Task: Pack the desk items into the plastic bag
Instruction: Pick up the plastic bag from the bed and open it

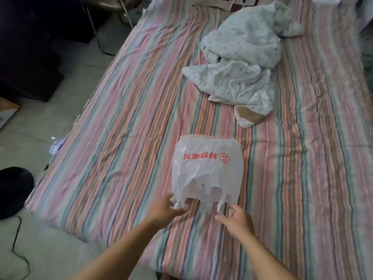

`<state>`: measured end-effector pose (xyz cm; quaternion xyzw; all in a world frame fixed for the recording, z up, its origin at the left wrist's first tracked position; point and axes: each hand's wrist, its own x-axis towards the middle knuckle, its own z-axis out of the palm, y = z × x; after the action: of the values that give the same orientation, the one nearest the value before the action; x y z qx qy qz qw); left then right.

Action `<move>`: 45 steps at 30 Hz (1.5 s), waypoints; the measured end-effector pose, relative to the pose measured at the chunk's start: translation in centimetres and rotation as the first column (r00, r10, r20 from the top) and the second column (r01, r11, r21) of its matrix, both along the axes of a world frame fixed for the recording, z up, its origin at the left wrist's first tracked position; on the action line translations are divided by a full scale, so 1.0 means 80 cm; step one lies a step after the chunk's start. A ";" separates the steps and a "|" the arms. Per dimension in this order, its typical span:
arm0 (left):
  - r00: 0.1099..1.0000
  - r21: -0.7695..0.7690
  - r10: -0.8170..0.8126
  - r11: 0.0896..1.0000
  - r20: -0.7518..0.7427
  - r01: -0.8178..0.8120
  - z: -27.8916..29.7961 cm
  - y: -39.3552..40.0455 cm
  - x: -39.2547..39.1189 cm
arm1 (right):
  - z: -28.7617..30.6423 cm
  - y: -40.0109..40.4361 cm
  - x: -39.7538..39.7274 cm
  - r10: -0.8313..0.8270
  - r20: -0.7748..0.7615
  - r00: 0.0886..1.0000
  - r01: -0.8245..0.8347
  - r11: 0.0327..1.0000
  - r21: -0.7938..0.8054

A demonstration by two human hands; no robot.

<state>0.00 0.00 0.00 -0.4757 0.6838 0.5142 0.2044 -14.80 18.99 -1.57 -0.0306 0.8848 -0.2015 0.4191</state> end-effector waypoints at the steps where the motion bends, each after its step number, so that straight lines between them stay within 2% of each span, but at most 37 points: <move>1: 1.000 0.005 0.010 1.000 -0.007 -0.010 -0.006 0.000 -0.001 | -0.005 -0.004 -0.001 0.005 0.010 1.000 -0.005 1.000 -0.023; 6: 0.998 0.006 -0.045 0.999 0.036 0.044 -0.015 -0.004 -0.009 | -0.025 -0.018 0.002 -0.004 0.012 1.000 0.004 1.000 -0.018; 10: 0.988 0.011 -0.115 0.993 0.100 0.115 -0.013 -0.001 -0.012 | -0.023 -0.015 0.004 0.029 -0.085 0.996 -0.028 1.000 0.005; 13: 0.994 0.029 -0.077 0.997 0.078 0.075 0.002 0.004 -0.011 | -0.005 -0.011 0.002 0.028 -0.150 0.988 -0.037 0.998 -0.059; 16: 0.995 0.020 0.081 0.997 -0.051 -0.080 0.044 -0.002 -0.011 | 0.037 -0.015 -0.007 0.020 -0.198 0.980 -0.050 0.988 -0.147; 21: 0.936 -0.006 0.247 0.966 -0.251 -0.257 0.149 -0.027 0.003 | 0.140 -0.041 -0.021 -0.050 -0.225 0.973 -0.023 0.951 -0.309; 26: 0.887 -0.035 0.336 0.930 -0.315 -0.365 0.272 -0.050 0.053 | 0.257 -0.080 -0.008 -0.127 -0.174 0.977 0.006 0.825 -0.565; 29: 0.808 0.028 0.458 0.875 -0.370 -0.484 0.340 -0.059 0.101 | 0.320 -0.104 0.014 -0.076 -0.122 0.990 -0.020 0.768 -0.640; 34: 0.544 0.298 0.733 0.671 -0.409 -0.680 0.425 -0.064 0.192 | 0.399 -0.164 0.069 0.023 0.155 0.988 0.089 0.732 -0.676; 36: 0.418 0.383 0.807 0.573 -0.417 -0.724 0.448 -0.070 0.231 | 0.425 -0.190 0.097 0.083 0.183 0.980 0.067 0.722 -0.688; 38: 0.328 0.421 0.846 0.502 -0.420 -0.756 0.464 -0.078 0.272 | 0.446 -0.214 0.128 0.152 0.168 0.974 0.010 0.713 -0.701; 41: 0.270 0.394 0.858 0.453 -0.438 -0.800 0.480 -0.092 0.333 | 0.475 -0.250 0.180 0.225 0.144 0.964 -0.058 0.704 -0.708; 45: 0.238 0.357 0.862 0.416 -0.447 -0.837 0.494 -0.120 0.411 | 0.504 -0.298 0.255 0.289 0.148 0.946 -0.110 0.713 -0.692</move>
<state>32.90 -9.57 39.55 -0.5853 0.3309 0.6716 -0.3112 5.60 -4.88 38.78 -0.2513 0.6835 -0.4639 0.5044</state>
